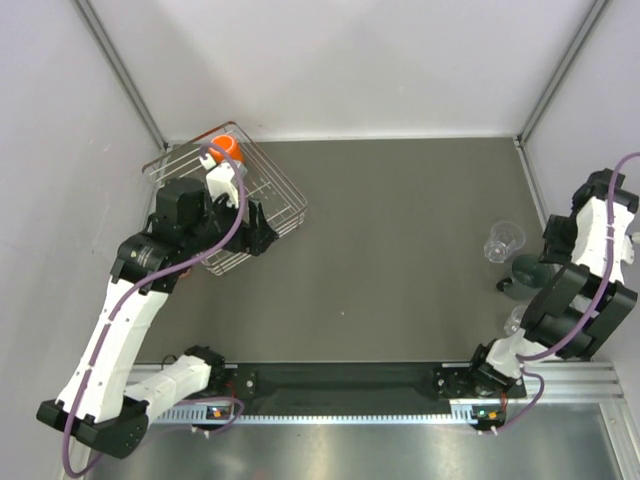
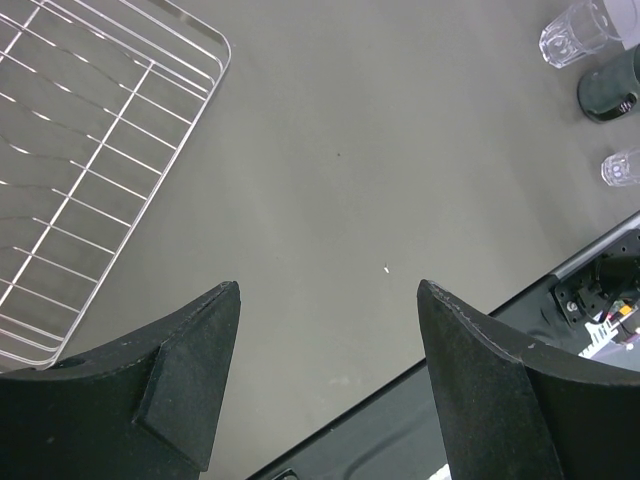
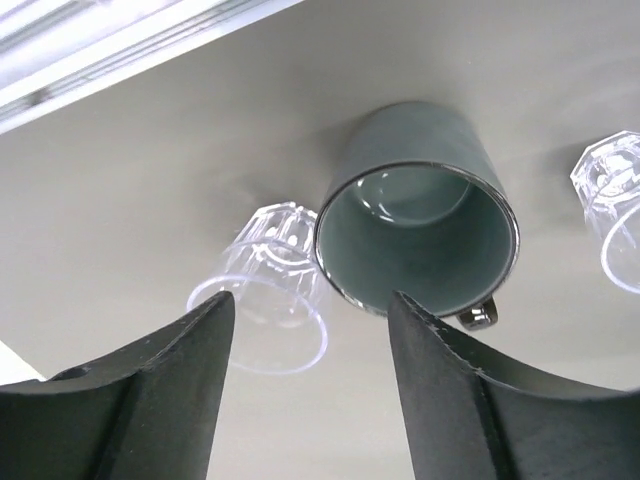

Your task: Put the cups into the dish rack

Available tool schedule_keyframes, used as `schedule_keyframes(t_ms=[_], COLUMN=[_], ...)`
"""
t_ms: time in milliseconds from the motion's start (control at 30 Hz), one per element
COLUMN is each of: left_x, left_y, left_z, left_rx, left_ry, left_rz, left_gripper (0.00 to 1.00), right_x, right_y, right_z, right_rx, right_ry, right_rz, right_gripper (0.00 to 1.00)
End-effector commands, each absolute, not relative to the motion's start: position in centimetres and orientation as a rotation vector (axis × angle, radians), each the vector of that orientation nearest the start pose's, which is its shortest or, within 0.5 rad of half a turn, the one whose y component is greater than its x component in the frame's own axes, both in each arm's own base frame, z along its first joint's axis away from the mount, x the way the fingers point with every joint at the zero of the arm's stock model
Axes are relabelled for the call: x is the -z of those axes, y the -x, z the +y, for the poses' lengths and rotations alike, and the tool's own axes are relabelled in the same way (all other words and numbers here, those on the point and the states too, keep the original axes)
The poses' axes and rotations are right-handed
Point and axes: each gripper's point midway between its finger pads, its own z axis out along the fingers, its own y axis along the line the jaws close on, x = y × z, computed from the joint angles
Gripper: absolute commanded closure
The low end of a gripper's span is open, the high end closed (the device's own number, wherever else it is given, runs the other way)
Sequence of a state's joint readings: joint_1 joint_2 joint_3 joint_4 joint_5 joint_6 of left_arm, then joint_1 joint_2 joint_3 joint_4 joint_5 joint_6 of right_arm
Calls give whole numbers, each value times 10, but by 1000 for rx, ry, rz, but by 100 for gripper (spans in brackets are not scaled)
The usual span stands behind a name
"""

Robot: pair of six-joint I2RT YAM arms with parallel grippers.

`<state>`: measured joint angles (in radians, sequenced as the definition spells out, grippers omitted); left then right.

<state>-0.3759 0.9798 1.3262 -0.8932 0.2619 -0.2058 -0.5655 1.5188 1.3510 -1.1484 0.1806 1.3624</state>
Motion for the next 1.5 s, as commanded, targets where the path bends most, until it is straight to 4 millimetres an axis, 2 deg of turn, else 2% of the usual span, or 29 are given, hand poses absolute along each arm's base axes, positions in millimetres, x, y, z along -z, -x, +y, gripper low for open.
schedule_keyframes(t_ms=[0, 200, 267, 533, 667, 767, 867, 1000, 1067, 1167, 1333, 1367, 1433, 1467], left_x=[-321, -320, -319, -317, -316, -317, -320, -329, -332, -341, -354, -356, -364, -366], left_y=[-229, -229, -230, -231, -229, -228, -227, -226, -225, -226, -229, -230, -233, -234], left_z=[-152, -150, -151, -151, -150, -150, -149, -150, -152, -158, -160, -159, -155, -155], left_rx=[632, 621, 621, 619, 613, 617, 620, 637, 656, 703, 728, 724, 704, 704], left_ry=[-385, -377, -379, -384, -379, -375, -370, -354, -342, -330, -282, -264, -233, -221], left_rz=[2084, 2099, 2103, 2116, 2123, 2118, 2117, 2094, 2089, 2069, 2037, 2037, 2024, 2024], left_gripper=[23, 23, 23, 23, 23, 23, 23, 23, 24, 24, 24, 24, 24, 24], right_x=[-140, -121, -113, -73, -63, -58, -60, -78, -86, -109, -177, -199, -223, -242], right_y=[-282, -295, -294, -280, -276, -273, -272, -275, -277, -278, -265, -269, -267, -274], right_z=[-165, -169, -170, -157, -156, -153, -149, -149, -148, -147, -152, -155, -151, -150], right_rx=[-99, -115, -141, -189, -218, -233, -223, -190, -164, -138, -195, -179, -141, -81], right_ry=[2805, 2824, 2820, 2793, 2783, 2767, 2762, 2763, 2765, 2766, 2788, 2819, 2789, 2799], right_rz=[-1983, -1933, -1918, -1820, -1821, -1822, -1834, -1889, -1908, -1965, -2099, -2145, -2246, -2309], right_gripper=[37, 38, 38, 50, 53, 63, 86, 99, 100, 100, 100, 100, 100, 100])
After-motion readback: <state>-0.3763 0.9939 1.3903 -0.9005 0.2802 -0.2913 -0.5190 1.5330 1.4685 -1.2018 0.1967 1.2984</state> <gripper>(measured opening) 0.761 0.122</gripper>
